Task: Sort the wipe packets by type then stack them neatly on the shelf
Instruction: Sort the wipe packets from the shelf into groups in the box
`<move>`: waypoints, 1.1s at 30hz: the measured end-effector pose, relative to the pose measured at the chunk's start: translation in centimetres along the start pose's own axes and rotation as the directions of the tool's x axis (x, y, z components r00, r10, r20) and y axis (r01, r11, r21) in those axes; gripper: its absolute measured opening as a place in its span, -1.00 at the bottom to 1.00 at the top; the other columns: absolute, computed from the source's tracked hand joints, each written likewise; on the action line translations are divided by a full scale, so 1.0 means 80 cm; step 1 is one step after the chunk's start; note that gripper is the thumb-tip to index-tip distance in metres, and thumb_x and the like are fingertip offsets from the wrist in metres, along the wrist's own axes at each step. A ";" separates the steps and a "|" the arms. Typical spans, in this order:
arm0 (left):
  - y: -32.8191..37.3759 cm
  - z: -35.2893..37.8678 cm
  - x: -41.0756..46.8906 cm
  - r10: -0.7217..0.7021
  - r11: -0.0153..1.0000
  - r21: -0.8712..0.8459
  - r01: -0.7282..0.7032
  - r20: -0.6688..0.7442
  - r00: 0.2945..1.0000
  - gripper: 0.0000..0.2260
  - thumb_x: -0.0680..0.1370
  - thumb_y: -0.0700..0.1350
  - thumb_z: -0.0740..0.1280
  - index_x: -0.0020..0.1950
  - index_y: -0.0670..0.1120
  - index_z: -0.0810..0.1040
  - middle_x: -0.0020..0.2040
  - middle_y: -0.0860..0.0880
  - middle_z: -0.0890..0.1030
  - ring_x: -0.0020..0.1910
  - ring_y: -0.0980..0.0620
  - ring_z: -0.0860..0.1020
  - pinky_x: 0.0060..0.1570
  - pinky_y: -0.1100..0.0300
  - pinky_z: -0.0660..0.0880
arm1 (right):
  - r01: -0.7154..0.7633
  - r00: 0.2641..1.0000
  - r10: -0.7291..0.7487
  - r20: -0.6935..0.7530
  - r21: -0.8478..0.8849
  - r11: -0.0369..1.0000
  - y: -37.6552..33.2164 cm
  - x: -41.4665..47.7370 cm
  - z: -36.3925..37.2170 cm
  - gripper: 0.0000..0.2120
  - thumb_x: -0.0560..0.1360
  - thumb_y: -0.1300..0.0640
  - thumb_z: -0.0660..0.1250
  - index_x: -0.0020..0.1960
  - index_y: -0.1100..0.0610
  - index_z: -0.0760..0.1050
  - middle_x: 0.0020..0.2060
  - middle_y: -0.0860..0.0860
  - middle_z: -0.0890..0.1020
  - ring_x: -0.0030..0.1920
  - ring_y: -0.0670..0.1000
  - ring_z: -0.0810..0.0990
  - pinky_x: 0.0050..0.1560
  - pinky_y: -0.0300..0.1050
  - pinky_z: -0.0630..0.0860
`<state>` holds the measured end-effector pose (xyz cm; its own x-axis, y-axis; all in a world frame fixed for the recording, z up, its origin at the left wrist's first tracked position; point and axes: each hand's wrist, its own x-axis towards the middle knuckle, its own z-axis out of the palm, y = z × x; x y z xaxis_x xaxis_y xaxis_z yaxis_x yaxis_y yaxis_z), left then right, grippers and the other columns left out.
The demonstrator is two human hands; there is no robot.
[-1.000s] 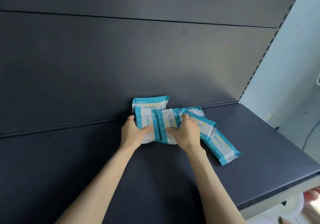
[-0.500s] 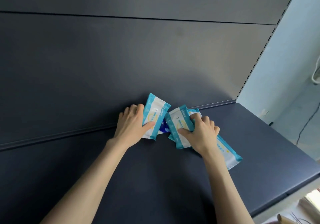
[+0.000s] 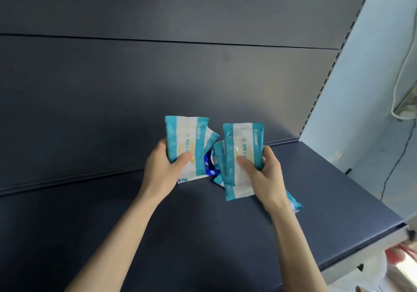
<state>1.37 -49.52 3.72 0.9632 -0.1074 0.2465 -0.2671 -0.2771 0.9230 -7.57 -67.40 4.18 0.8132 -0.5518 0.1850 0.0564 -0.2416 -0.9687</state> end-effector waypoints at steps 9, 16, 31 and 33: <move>0.041 -0.058 -0.147 -0.169 0.718 -0.559 0.414 0.436 0.884 -0.78 0.45 -0.24 0.35 0.09 -0.17 0.58 -0.01 -0.09 0.69 -0.01 -0.04 0.66 -0.12 0.13 0.61 | -0.089 0.996 0.089 0.017 0.321 0.943 -0.020 -0.149 -0.041 -0.80 0.46 0.31 0.37 0.07 0.16 0.53 -0.06 0.06 0.70 -0.05 0.13 0.68 -0.03 0.04 0.63; 0.012 -0.068 -0.275 -0.139 0.782 -0.481 0.398 0.487 0.862 -0.69 0.38 -0.10 0.38 0.11 -0.07 0.53 -0.03 -0.04 0.69 -0.06 0.00 0.67 -0.20 0.19 0.60 | -0.220 0.973 0.229 0.012 0.335 0.916 0.002 -0.314 -0.061 -0.75 0.36 0.15 0.41 0.02 0.17 0.57 -0.12 0.02 0.72 -0.11 0.07 0.70 -0.23 -0.18 0.62; 0.014 0.064 -0.544 -0.044 0.882 -0.194 0.428 0.872 0.487 -0.74 0.45 -0.02 0.36 0.11 -0.02 0.50 -0.03 0.02 0.68 -0.04 0.04 0.65 -0.14 0.20 0.58 | -0.284 0.720 0.502 -0.478 0.456 0.843 0.073 -0.624 -0.235 -0.56 0.36 0.15 0.43 0.22 0.08 0.45 0.04 0.07 0.67 0.01 0.10 0.67 -0.06 0.02 0.63; 0.017 0.099 -0.585 -0.060 0.888 -0.126 0.442 0.922 0.383 -0.72 0.46 0.00 0.35 0.14 -0.02 0.50 0.00 0.01 0.68 -0.01 0.03 0.65 -0.07 0.11 0.59 | -0.301 0.659 0.536 -0.528 0.469 0.831 0.086 -0.657 -0.273 -0.56 0.37 0.16 0.43 0.23 0.08 0.44 0.04 0.06 0.67 0.01 0.09 0.67 -0.05 0.03 0.64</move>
<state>-44.33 -52.44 -8.93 0.3566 -0.9046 -0.2335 0.1923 -0.1735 0.9659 -62.56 -57.46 -8.63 0.2604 -0.9142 -0.3106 0.0735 0.3395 -0.9377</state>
